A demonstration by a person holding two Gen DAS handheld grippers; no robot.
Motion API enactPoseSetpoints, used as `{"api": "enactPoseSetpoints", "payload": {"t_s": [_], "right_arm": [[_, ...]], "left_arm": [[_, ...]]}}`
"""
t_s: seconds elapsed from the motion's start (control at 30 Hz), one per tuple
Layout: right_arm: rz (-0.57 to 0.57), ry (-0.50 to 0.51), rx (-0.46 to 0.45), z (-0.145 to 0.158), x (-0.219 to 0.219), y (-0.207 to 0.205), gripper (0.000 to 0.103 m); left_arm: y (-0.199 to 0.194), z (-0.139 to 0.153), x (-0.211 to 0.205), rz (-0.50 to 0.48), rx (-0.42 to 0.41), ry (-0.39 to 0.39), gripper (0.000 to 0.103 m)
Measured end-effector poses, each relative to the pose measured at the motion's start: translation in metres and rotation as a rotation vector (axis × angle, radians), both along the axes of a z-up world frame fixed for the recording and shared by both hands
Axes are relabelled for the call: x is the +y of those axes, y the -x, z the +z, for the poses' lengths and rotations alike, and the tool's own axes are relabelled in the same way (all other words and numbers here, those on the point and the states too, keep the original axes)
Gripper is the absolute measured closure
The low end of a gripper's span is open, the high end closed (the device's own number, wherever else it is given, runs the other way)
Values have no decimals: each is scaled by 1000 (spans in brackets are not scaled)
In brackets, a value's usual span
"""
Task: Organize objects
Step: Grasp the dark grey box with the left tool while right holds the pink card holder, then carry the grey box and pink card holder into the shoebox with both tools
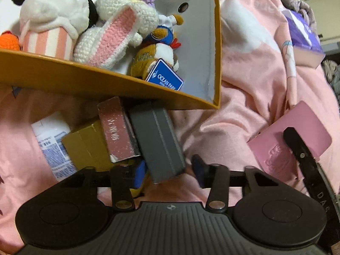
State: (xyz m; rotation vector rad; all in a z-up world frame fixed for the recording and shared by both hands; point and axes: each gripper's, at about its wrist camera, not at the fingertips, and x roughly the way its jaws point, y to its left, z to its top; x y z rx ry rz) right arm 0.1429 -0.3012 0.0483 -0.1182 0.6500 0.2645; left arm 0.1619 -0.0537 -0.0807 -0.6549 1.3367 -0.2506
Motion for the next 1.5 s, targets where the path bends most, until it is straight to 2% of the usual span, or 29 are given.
{"api": "enactPoseSetpoints", "payload": {"t_s": [0.17, 0.33, 0.4, 0.47, 0.53, 0.63, 0.77, 0.87, 0.93, 1.0, 1.13, 1.23, 1.37, 1.47, 1.5], "right_arm": [[-11, -17, 21, 3, -5, 5, 65], [-42, -13, 43, 4, -9, 13, 56], [-54, -22, 60, 5, -13, 16, 55], [-64, -36, 69, 7, -17, 18, 56], [-82, -55, 75, 10, -20, 20, 63], [-94, -99, 88, 16, -24, 19, 67], [-84, -92, 55, 24, -17, 21, 70], [-48, -94, 17, 35, -5, 20, 72], [-23, -106, 4, 40, 3, 20, 74], [15, -130, 2, 45, 13, 20, 78], [116, -215, 48, 46, 36, 16, 79], [183, -266, 67, 47, 59, 11, 79], [271, -338, 85, 51, 90, 1, 79], [334, -407, 136, 48, 115, -12, 79], [344, -424, 153, 46, 122, -16, 79]], "left_arm": [[10, 5, 2, -14, -51, -3, 60], [24, 22, 4, -30, -129, -31, 61], [29, 29, 7, -33, -163, -34, 61], [32, 37, 10, -29, -187, -24, 61], [38, 45, 18, -20, -209, -6, 61], [44, 62, 24, -4, -262, 8, 62], [52, 86, 39, 16, -352, 1, 66], [53, 96, 49, 39, -397, -22, 66], [52, 96, 55, 57, -394, -44, 66], [53, 95, 64, 83, -389, -26, 66], [58, 103, 84, 142, -421, -67, 66], [60, 114, 106, 186, -447, -61, 66], [64, 134, 126, 254, -534, -169, 66], [61, 141, 140, 295, -565, -218, 66], [59, 141, 142, 303, -575, -262, 66]]}}
